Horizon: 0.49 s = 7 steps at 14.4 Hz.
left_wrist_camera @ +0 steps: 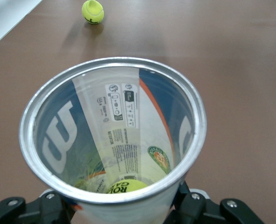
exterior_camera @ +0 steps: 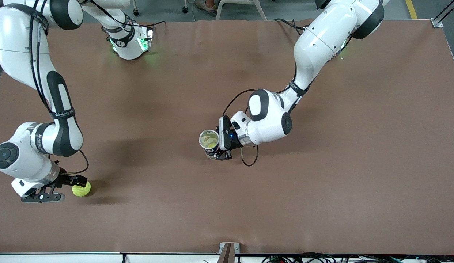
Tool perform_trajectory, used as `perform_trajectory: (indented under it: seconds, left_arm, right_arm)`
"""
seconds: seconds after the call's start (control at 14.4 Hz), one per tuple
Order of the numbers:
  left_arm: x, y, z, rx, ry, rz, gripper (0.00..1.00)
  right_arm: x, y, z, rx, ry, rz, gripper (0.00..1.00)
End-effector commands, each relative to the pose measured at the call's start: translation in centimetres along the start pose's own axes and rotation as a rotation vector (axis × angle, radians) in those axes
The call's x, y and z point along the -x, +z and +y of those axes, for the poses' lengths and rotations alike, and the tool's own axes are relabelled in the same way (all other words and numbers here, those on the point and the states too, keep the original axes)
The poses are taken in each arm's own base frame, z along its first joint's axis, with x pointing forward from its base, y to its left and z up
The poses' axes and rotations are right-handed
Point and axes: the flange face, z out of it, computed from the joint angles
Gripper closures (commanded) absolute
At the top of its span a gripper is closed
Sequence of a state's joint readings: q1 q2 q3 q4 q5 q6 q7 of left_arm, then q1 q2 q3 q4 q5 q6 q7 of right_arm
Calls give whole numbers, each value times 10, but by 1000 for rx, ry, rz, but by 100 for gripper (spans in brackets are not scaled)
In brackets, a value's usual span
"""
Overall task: Insert tennis ball vertically with right arm
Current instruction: 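Move the right gripper to the second ball and grasp it, then lift the second ball and carry it to the can with the right gripper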
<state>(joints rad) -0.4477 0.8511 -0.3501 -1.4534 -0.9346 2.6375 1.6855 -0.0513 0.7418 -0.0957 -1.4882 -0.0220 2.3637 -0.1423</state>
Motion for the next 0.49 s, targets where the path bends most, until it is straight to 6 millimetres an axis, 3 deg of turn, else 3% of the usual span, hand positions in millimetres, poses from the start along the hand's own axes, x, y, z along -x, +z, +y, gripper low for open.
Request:
perform_trajectory:
  seconds: [0.0,0.42]
  left_arm:
    - [12,2,2,-11,12,-7,21]
    - [10,-1,-1,-18,13,-4,21]
  right_arm:
    - [6,23,5,-7,3,-13,0]
    - [8,41,3,-8,6,-10,0]
